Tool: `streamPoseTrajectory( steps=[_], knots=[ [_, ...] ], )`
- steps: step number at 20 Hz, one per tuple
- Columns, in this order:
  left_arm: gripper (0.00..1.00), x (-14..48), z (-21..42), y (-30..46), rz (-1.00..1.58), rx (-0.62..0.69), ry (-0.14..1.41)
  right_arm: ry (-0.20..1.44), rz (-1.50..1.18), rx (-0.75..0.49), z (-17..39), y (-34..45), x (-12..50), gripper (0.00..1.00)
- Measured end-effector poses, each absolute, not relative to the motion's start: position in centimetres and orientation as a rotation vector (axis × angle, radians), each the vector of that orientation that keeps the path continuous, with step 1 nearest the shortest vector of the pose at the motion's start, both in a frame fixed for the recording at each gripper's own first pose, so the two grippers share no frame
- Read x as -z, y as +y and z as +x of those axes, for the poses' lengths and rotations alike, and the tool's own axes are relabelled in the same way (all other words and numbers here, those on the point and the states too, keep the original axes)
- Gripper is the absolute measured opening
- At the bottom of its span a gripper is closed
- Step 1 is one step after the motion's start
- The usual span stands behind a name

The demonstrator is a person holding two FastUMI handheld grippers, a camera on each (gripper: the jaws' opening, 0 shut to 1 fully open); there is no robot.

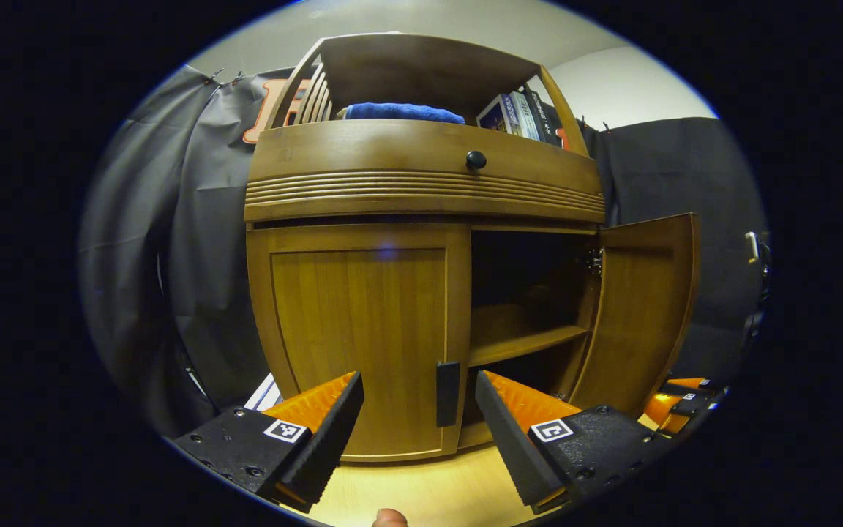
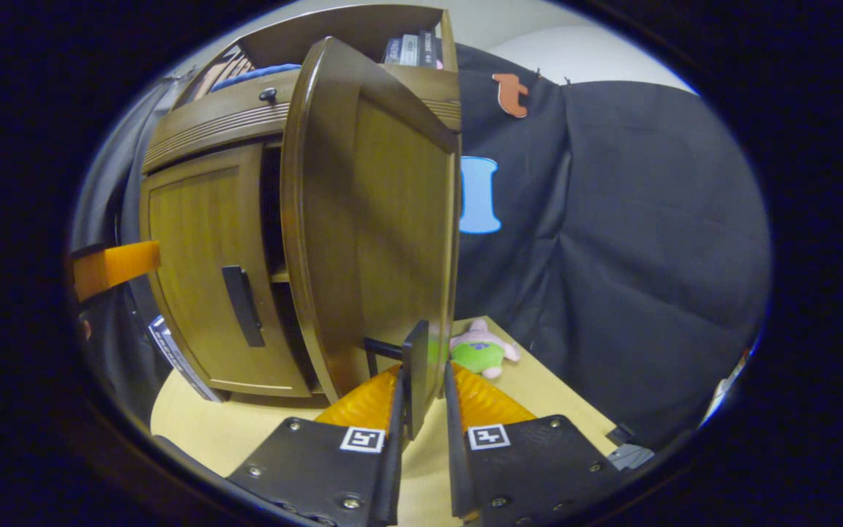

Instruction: Open the right door of the double-door shoe cabinet with the right hand, and open the left door with the left hand.

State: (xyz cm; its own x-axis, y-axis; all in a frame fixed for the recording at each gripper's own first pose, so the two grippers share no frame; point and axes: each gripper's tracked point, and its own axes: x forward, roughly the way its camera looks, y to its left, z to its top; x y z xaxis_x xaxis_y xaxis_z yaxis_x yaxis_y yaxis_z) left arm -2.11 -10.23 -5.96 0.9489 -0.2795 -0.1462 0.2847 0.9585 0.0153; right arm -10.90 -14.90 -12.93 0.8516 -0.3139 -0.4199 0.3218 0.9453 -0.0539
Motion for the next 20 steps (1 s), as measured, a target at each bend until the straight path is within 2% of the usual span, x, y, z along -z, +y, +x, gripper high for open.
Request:
streamPoseTrajectory(
  steps=[8,9,11,15,16,18,20],
  knots=[
    [0.95,6.5,-2.3,-11.5,0.028,0.319,0.160,0.420,-0.036,0.424,-14.2,-19.4,12.0,0.25],
    [0.92,6.6,-2.3,-11.7,0.026,0.323,0.162,0.418,-0.041,0.436,-14.7,-20.1,11.8,0.25],
    [0.95,6.9,-2.2,-12.1,0.025,0.334,0.168,0.419,-0.051,0.461,-15.4,-21.4,11.8,0.25],
    [0.95,7.4,-2.1,-12.8,0.020,0.348,0.180,0.417,-0.078,0.536,-16.6,-24.1,11.6,0.25],
    [0.92,7.5,-2.1,-12.9,0.020,0.350,0.183,0.418,-0.081,0.559,-16.8,-24.9,11.7,0.25],
    [0.95,7.7,-1.9,-13.0,0.017,0.352,0.188,0.414,-0.083,0.607,-17.7,-26.5,11.7,0.25],
    [0.92,8.1,-1.7,-13.1,0.013,0.353,0.197,0.401,-0.049,0.588,-16.8,-26.9,11.7,0.25]
  ],
)
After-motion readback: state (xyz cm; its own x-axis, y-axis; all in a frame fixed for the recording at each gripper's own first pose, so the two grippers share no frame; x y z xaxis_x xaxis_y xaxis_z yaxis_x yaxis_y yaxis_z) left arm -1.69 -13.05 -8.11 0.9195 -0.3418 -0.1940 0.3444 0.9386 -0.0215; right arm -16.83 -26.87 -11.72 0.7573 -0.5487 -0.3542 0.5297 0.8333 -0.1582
